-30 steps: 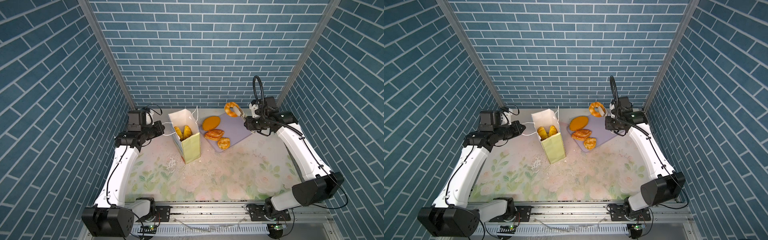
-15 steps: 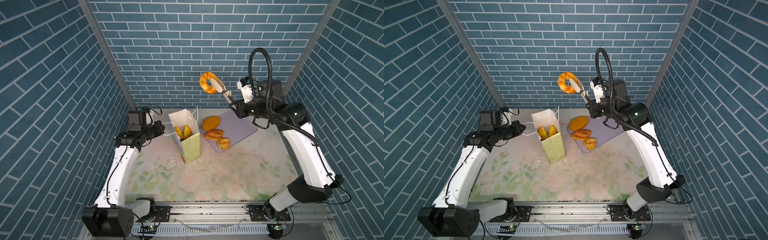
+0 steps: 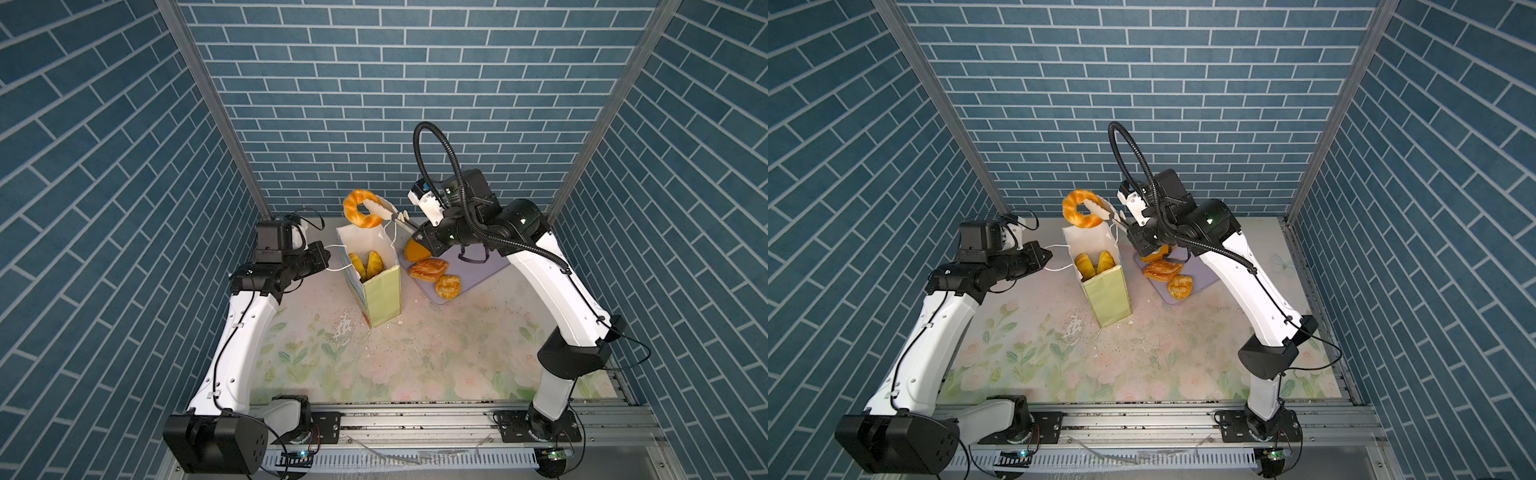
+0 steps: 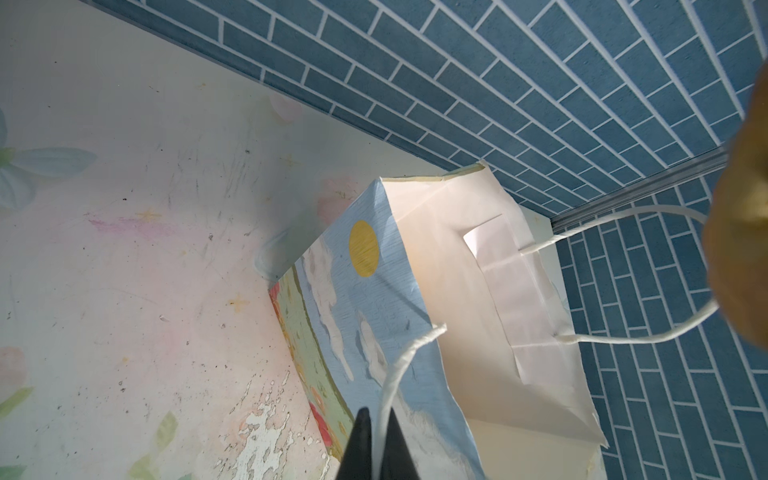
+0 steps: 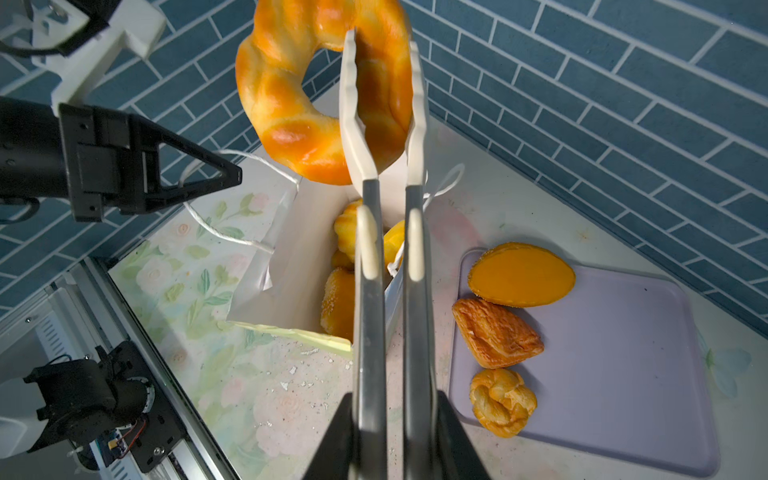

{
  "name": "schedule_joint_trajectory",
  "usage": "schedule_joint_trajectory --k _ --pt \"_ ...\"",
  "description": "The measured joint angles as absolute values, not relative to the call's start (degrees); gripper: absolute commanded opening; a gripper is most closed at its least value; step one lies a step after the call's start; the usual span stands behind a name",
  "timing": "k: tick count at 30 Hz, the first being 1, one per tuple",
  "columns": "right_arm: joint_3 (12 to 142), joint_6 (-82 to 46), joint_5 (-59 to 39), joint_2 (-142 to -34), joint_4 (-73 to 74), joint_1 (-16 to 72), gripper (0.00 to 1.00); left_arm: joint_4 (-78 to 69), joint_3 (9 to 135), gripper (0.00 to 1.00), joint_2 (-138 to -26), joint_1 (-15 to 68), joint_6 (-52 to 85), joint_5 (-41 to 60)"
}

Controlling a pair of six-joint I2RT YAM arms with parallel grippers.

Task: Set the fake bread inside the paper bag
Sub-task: 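Carry the ring bread over the bag opening and open the tongs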

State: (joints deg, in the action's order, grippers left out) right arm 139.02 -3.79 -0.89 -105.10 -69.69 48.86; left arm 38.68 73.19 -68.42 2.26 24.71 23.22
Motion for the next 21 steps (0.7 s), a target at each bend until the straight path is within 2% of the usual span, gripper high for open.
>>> schedule_joint_trajectory --k 6,10,16,21 --pt "140.6 -2.0 1.1 -107.1 -73.6 50.2 0.16 38.7 73.2 0.09 -68.4 2.3 24.7 23.4" --pt "141.2 -0.3 3.8 -108.8 -76.3 51.7 0.21 38.7 73.2 0.09 -68.4 2.3 24.7 23.4" --pt "141.5 1.6 6.5 -110.8 -79.0 53.5 0.38 38.7 73.2 0.09 -68.4 2.3 24.7 23.5" --pt "143.4 2.4 8.4 -111.4 -79.1 53.8 0.43 38.7 73.2 0.09 -68.4 2.3 24.7 23.5"
